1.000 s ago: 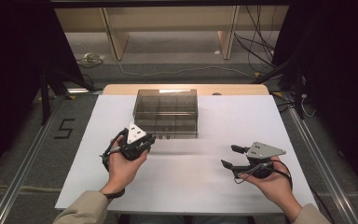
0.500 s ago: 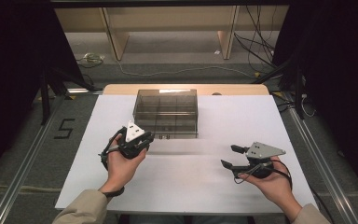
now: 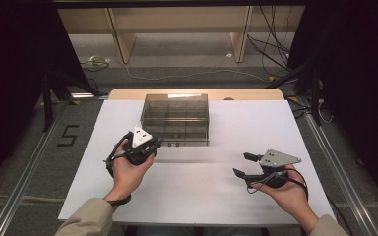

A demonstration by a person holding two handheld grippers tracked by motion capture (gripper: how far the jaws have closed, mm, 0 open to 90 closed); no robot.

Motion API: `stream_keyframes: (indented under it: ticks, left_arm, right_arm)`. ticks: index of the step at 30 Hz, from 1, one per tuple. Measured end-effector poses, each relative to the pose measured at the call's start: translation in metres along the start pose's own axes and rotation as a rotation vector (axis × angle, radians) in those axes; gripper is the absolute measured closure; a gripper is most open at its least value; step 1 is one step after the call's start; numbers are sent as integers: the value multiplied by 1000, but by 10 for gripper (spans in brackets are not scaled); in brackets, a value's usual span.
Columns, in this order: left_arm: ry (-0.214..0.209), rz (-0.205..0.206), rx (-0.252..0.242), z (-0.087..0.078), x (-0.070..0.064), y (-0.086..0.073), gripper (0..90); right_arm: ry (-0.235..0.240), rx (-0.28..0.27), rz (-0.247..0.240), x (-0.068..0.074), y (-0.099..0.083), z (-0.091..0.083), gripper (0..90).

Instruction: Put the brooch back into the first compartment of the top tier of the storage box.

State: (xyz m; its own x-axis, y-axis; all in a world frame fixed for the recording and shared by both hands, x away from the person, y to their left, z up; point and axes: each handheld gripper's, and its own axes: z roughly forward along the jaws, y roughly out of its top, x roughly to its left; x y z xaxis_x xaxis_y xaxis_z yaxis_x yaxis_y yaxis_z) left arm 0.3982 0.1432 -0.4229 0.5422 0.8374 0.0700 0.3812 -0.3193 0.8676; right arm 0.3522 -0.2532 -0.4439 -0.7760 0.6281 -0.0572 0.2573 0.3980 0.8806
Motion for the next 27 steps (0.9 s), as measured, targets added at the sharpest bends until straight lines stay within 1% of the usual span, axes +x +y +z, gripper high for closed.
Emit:
stream_keyframes:
  ticks: [2, 13, 27]
  left_arm:
    - [0, -5, 1, 0, 1, 1, 794]
    - [24, 2, 7, 3, 5, 5, 793]
    - [51, -12, 15, 7, 14, 7, 793]
  right_arm:
    - [0, 0, 0, 0, 0, 0, 336]
    - [-3, 1, -3, 0, 0, 0, 336]
    - [-3, 0, -3, 0, 0, 0, 336]
